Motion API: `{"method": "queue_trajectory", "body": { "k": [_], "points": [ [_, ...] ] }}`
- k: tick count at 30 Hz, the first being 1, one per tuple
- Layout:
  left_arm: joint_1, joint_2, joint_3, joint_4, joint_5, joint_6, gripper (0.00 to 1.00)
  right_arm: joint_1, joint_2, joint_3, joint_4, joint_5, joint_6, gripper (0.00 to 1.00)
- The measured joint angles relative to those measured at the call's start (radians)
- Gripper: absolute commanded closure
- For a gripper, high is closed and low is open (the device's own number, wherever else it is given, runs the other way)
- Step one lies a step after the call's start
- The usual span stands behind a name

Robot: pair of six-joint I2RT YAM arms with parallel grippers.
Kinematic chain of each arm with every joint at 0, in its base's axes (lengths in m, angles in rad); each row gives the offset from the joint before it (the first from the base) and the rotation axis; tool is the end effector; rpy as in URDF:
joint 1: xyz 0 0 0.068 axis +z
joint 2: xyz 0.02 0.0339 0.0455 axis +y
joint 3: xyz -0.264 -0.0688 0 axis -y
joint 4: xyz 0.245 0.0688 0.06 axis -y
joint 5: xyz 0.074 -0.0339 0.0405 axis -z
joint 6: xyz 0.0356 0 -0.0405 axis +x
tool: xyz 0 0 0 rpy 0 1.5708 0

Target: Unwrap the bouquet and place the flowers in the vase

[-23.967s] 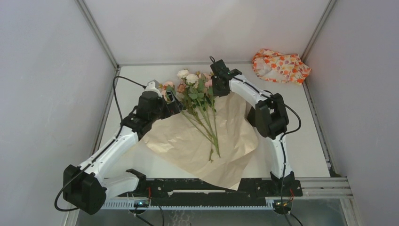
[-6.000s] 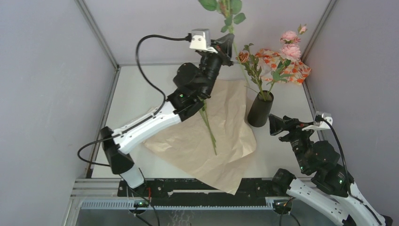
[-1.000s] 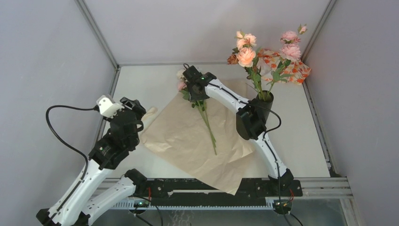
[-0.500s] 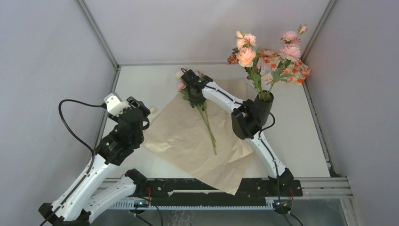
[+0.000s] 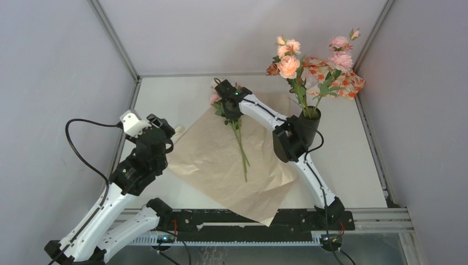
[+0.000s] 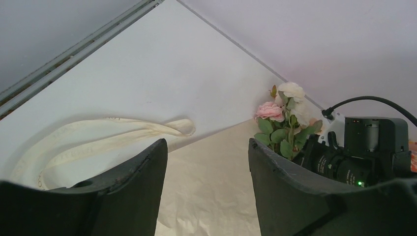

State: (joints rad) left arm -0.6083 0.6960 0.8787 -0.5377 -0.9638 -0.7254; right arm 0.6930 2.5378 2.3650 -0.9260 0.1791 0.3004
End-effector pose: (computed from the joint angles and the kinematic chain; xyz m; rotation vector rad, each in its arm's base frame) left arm 0.1282 -0.0536 0.3535 -0.7018 1.6255 -0.0322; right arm 0.4184 0.3392 0.1833 -0.4593 2.6022 0.0942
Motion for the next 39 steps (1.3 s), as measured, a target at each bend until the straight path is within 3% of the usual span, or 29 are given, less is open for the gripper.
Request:
{"method": "queue_trajectory", "body": {
  "k": [7,18,22,27,30,39],
  "points": [
    [0.000,-0.019,-0.001,0.001,0.000,0.000,0.34,0.037,-0.060,-0.038,0.021,0.040,-0.024,1.00],
    [0.000,-0.039,-0.014,0.000,0.001,0.000,0.33,0.083,-0.402,-0.143,0.069,0.090,-0.089,1.00],
    [0.000,-0.044,-0.014,0.000,0.006,0.000,0.33,0.095,-0.600,-0.232,0.125,0.118,-0.120,1.00],
    [0.000,-0.037,-0.014,0.000,0.032,-0.002,0.33,0.144,-1.005,-0.536,0.363,0.206,-0.223,1.00],
    [0.000,-0.021,-0.014,0.000,0.055,-0.003,0.33,0.171,-1.184,-0.602,0.470,0.225,-0.270,1.00],
    [0.000,0.058,-0.013,0.030,0.151,-0.008,0.34,0.179,-1.497,-0.706,0.731,0.427,-0.460,1.00]
  ]
}}
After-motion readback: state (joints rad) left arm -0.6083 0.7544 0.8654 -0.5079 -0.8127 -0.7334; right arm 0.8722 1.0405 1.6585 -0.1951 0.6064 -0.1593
